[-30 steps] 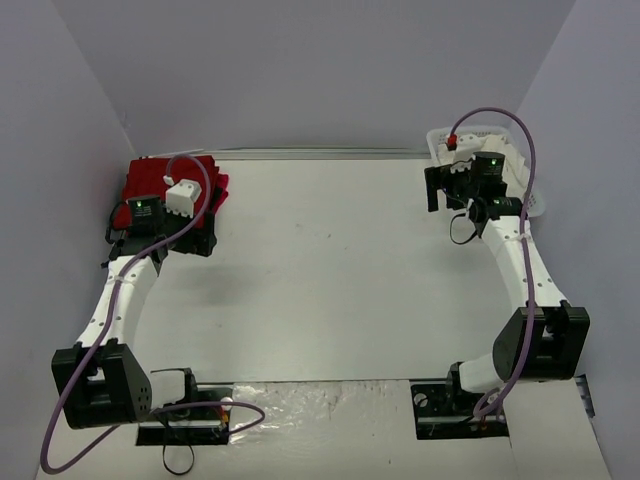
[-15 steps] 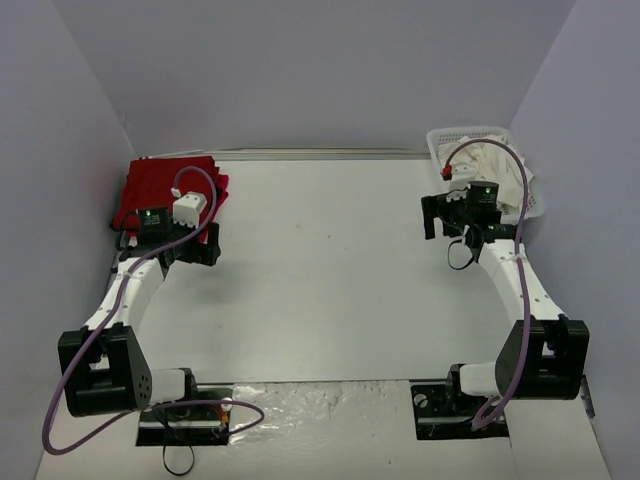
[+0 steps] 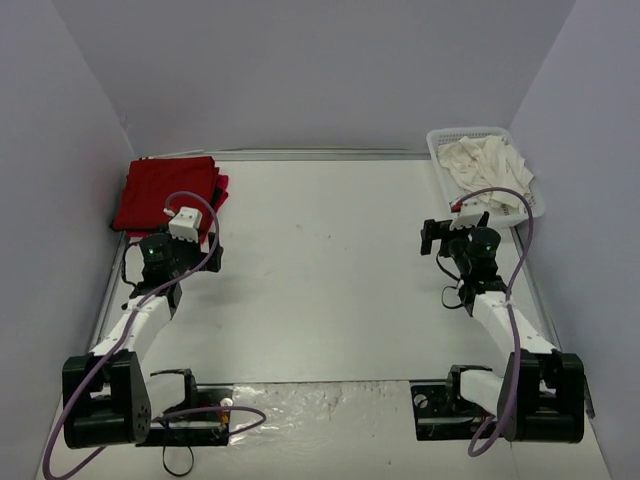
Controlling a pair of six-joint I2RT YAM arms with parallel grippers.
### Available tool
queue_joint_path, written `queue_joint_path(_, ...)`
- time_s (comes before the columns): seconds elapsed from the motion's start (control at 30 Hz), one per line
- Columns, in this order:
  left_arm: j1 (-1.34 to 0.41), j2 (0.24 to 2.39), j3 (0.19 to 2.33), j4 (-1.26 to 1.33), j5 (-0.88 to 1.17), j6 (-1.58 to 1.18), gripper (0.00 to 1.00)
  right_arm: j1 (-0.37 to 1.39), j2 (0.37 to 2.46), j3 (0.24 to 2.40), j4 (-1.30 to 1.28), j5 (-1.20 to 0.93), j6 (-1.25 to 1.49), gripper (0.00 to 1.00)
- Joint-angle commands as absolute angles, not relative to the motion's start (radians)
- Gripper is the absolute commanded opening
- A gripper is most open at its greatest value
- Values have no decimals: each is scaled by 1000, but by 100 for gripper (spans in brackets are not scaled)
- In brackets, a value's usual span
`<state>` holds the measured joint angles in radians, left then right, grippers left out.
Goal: Fold and stack the t-shirts
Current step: Grab crumpled tshirt from bin with the right arm
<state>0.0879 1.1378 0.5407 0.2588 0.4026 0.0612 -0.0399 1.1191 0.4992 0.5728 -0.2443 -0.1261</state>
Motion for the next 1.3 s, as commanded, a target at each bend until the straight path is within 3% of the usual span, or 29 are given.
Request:
queue_joint_path(0.0,84,1147,494,533,382,-27,94,-49,1170,457,846,-250,-66,100)
queue_joint_path(0.17,86,1250,362,873,391,-75,94,-60,1334,356,1113,-285,-72,100)
queue_joint_path(0.5,100,1359,388,900,362,-106,94,-78,1565,339,1409,-353,-71,100)
queue_joint_path(0.9,101,1393,445,824,324,-118,94,-98,1601,403,1338,-347,-48,100)
queue_joint_path(1.27,103,1315,334,942,289,-121,94,-109,1600,382,1371,-333,-38,100)
